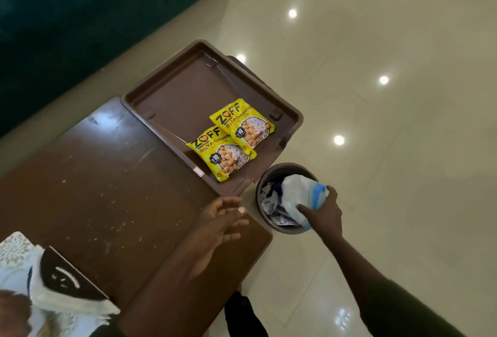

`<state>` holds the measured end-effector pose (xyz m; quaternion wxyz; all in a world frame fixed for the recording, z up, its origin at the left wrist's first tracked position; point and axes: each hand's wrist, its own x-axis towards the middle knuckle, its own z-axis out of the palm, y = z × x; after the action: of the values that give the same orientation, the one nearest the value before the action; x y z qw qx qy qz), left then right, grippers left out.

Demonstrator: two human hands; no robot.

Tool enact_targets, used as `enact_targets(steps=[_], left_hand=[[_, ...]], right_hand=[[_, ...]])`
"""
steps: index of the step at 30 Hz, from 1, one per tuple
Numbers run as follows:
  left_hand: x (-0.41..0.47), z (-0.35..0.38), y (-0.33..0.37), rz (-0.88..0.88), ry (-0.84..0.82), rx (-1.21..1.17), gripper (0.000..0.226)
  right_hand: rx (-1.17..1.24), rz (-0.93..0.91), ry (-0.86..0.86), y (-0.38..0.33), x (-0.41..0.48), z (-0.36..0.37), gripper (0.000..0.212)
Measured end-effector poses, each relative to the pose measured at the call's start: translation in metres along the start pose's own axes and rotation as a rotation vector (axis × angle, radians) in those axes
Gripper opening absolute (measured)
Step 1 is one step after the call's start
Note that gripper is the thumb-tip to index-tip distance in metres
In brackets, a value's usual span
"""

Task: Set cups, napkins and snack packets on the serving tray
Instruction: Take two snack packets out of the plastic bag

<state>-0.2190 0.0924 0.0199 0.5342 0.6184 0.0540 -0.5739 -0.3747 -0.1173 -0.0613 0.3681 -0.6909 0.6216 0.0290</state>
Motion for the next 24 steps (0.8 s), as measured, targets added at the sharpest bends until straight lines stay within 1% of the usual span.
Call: enact_targets(steps=[1,2,3,6,9,12,16,19,20,24], left_hand=[[0.0,-0.003,0.001,0.007,-0.002,-0.012,0.053],[0.001,-0.007,0.001,0.008,-0.004,-0.023,0.057],[0.001,-0.01,0.001,0.007,-0.008,-0.03,0.059],[0.0,-0.019,0.002,0.007,-0.008,-0.039,0.057],[0.0,-0.026,0.003,0.006,0.013,-0.05,0.049],[0.002,-0.032,0.008,0.026,0.037,-0.08,0.044],[0.008,-0.038,0.02,0.089,0.119,-0.148,0.043],[0.015,-0.042,0.032,0.125,0.219,-0.213,0.028],[0.017,-0.043,0.036,0.137,0.244,-0.228,0.027],[0.024,-0.044,0.051,0.187,0.299,-0.264,0.03]], right_hand=[[0.001,-0.013,-0.02,-0.001,0.011,0.004,0.1],[-0.011,-0.03,-0.028,-0.002,0.019,0.009,0.103],[-0.038,-0.05,-0.029,-0.001,0.024,0.013,0.101],[-0.173,-0.103,-0.079,0.004,0.026,0.02,0.081],[-0.206,-0.12,-0.077,0.01,0.022,0.016,0.057],[-0.226,-0.183,-0.05,0.006,0.028,0.007,0.047],[-0.171,-0.333,0.021,-0.022,0.038,0.0,0.034],[-0.115,-0.452,0.078,-0.053,0.043,-0.003,0.029],[-0.088,-0.487,0.091,-0.064,0.043,-0.004,0.029],[-0.002,-0.618,0.149,-0.104,0.042,-0.007,0.026]])
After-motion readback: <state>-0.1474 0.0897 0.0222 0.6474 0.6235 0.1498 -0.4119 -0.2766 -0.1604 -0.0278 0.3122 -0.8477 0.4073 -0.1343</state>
